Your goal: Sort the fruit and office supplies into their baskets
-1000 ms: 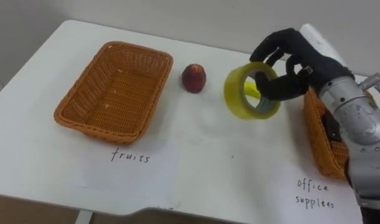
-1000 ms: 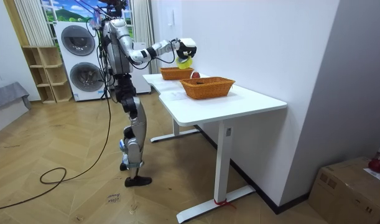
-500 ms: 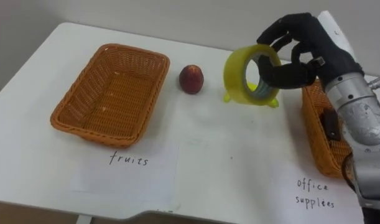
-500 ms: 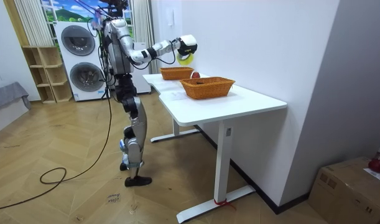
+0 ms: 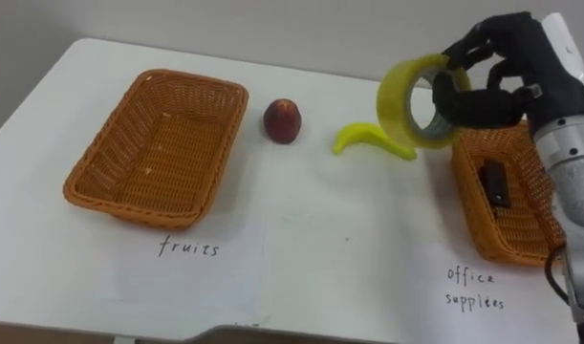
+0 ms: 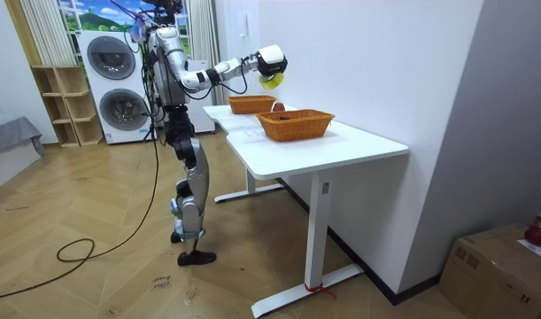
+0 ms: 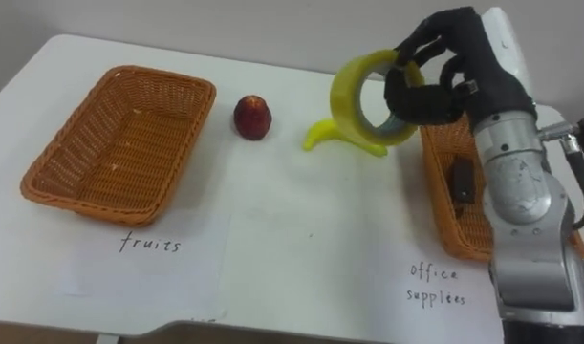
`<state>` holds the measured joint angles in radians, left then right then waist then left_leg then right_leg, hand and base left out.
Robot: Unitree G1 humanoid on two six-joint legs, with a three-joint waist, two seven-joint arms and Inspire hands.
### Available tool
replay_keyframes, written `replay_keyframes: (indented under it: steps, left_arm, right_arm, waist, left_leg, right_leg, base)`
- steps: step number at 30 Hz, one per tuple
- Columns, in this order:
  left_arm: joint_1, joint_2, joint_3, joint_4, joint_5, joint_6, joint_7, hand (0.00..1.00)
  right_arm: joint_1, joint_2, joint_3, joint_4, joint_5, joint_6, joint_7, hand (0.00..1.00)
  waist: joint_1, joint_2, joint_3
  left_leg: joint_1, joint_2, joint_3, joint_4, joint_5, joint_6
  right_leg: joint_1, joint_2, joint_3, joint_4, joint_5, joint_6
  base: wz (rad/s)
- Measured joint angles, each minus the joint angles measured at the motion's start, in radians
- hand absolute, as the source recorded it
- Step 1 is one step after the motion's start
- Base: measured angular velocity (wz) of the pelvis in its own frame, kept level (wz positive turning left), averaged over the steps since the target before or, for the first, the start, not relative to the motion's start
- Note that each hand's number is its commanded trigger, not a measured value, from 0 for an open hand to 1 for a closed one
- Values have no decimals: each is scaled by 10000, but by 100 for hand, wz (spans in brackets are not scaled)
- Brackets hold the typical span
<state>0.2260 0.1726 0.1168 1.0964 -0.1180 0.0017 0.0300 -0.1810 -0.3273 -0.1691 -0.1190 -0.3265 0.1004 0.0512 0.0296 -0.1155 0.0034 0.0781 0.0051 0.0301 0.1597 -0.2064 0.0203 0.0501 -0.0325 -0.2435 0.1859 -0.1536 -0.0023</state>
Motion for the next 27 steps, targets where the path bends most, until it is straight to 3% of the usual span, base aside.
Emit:
replay_keyframes:
  steps: [5, 9, 14, 18, 27]
  left_arm:
    - [20, 1, 29, -42, 19, 3, 22, 0]
    - [133, 49, 191, -80, 23, 3, 31, 0]
    - [258, 38, 456, -187, 127, 33, -21, 0]
    - [279, 27, 577, -178, 317, 132, -32, 0]
    - [321, 3, 576, -182, 336, 209, -229, 0]
  right_arm:
    - [119, -117, -105, 422, 51, 10, -290, 100]
    - [126, -281, -134, 773, 67, 10, -507, 100]
    - [421, -333, -493, 993, 133, 6, -639, 100]
    - [785, -337, -876, 1257, 156, -34, -654, 100]
    - [1114, -392, -1327, 1999, 174, -8, -922, 100]
  waist:
    - [-67, -10, -7]
    - [-267, -108, -76]
    - [-274, -136, -89]
    - [-386, -23, -30]
    - [-592, 165, -62]
  left_leg:
    - [1, 3, 171, 2, 0, 0]
    - [25, 10, 220, 49, 1, 1]
    - [155, 29, 380, 45, 1, 1]
    - [174, 85, 485, 8, -46, 21]
    - [105, 51, 521, 48, -57, 25]
  right_leg:
    - [-74, 11, 204, 14, 0, 0]
    - [-86, 9, 293, 22, 1, -1]
    - [-19, 41, 481, 16, 15, -1]
    - [6, 60, 516, 44, 33, -1]
    - [-161, 64, 552, 153, 36, 0]
  base:
    - [-11]
    - [-2]
    - [-8]
    - [-3]
    - [-3]
